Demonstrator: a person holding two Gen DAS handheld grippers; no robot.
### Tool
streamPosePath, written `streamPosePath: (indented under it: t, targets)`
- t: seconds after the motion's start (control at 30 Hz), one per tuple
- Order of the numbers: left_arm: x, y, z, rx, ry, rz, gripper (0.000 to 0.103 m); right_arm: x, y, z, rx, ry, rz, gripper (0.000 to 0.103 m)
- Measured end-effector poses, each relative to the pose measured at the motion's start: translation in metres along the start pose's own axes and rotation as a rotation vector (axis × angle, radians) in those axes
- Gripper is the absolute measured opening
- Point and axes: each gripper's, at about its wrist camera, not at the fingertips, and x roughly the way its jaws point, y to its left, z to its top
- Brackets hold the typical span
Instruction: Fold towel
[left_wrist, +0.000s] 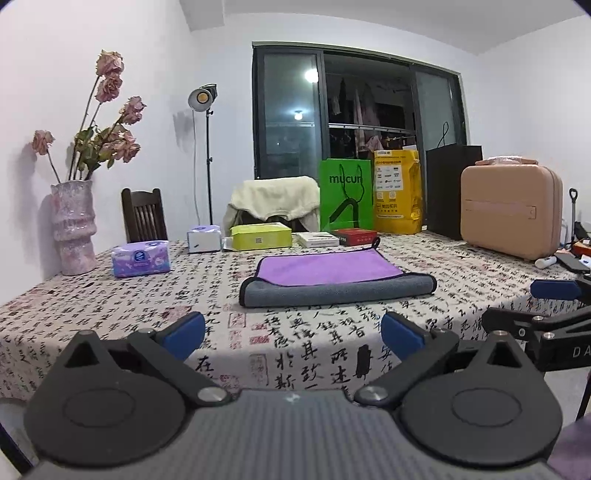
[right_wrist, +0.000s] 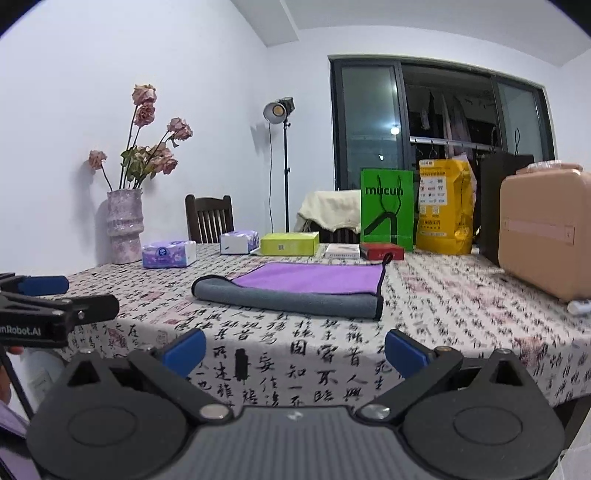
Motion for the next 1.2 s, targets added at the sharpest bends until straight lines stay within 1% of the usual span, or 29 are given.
streamPosePath:
  t: [0.07,0.27,0.4,0.47,0.57,0.63,0.73,0.83,0.9,1.0,1.03,1.13,1.2]
  targets:
    - [0.006,0.001,0.002,0.002,-0.002,-0.01,0.103,0.004,-0.004,0.003,-0.003,-0.012,-0.012,0.103]
    - [0.032,0.008,0.008,-0.025,0.016,0.0,0.103,0.021,-0.017,0.007,0.0,-0.024,-0.033,0.103]
    - [0.043,0.012,0.011,-0.041,-0.022,-0.016,0.103,0.035,-0.026,0.007,0.015,-0.009,-0.037,0.103]
    - [0.051,0.012,0.011,-0.029,-0.005,-0.039,0.103,0.042,-0.03,0.007,0.016,-0.005,-0.041,0.103]
    - [0.067,0.013,0.013,0.013,0.029,-0.094,0.103,0.054,-0.038,0.009,0.014,-0.001,-0.056,0.103]
    - [0.076,0.014,0.015,0.027,0.043,-0.107,0.103,0.062,-0.046,0.011,0.025,0.008,-0.067,0.103]
    - [0.089,0.021,0.018,0.013,0.038,-0.117,0.103,0.075,-0.058,0.017,0.05,0.021,-0.073,0.103]
    - [0.11,0.034,0.023,-0.021,0.055,-0.137,0.103,0.09,-0.068,0.021,0.058,0.034,-0.075,0.103]
    - [0.126,0.042,0.028,-0.025,0.064,-0.125,0.103,0.103,-0.076,0.024,0.064,0.034,-0.068,0.103]
    - [0.151,0.05,0.032,0.003,0.072,-0.093,0.103,0.119,-0.086,0.028,0.079,0.017,-0.028,0.103]
    - [0.161,0.052,0.033,0.007,0.08,-0.087,0.103,0.126,-0.089,0.029,0.081,0.021,-0.022,0.103]
    - [0.186,0.062,0.034,-0.009,0.109,-0.087,0.103,0.143,-0.092,0.033,0.045,0.049,-0.045,0.103]
    - [0.198,0.069,0.032,-0.038,0.123,-0.097,0.103,0.153,-0.095,0.034,0.019,0.074,-0.009,0.103]
